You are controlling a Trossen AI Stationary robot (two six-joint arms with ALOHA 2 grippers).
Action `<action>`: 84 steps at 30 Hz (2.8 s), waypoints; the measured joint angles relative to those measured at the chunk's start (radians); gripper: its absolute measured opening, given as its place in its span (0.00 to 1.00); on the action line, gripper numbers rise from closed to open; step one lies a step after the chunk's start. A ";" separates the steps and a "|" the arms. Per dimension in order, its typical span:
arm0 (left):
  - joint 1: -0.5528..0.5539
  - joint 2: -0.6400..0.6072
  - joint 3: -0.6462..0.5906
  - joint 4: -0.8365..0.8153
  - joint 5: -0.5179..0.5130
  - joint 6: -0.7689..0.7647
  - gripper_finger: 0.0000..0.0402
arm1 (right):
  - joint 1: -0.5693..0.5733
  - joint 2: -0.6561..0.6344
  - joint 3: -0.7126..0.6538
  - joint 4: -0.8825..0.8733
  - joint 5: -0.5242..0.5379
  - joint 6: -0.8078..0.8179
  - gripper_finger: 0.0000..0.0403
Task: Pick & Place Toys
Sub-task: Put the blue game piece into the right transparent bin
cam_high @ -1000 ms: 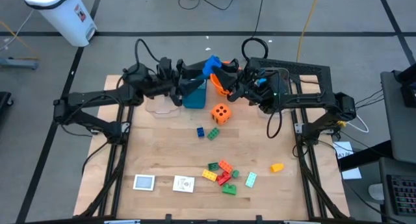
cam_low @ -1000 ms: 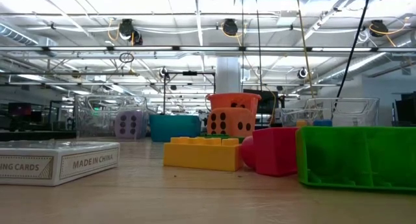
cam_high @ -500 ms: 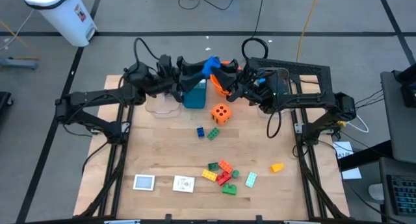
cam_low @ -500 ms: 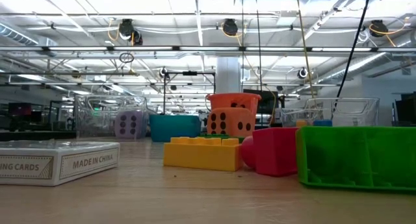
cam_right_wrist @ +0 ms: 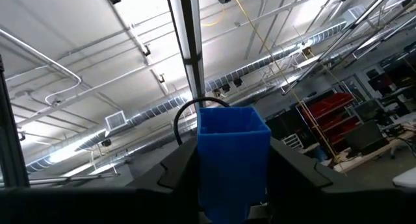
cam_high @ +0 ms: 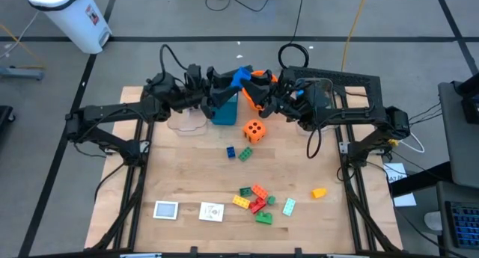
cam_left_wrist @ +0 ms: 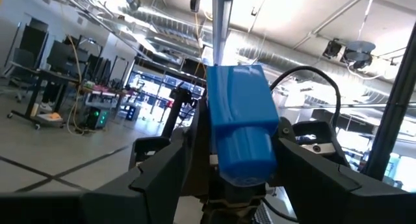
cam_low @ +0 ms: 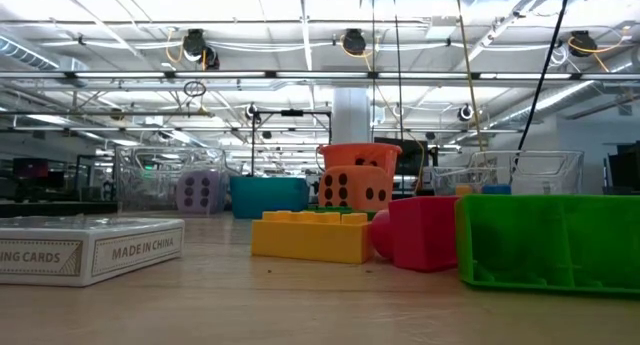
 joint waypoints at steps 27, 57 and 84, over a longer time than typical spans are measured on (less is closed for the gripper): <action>0.026 -0.001 0.000 0.001 0.081 0.006 0.31 | -0.001 0.001 0.000 -0.007 -0.004 -0.019 0.38; 0.128 -0.009 0.515 -0.992 0.312 0.362 0.31 | -0.073 -0.207 0.000 -0.341 -0.131 -0.154 0.65; 0.040 0.401 1.019 -2.004 0.165 0.650 0.31 | -0.005 -0.055 0.359 -1.341 -0.215 -0.353 0.66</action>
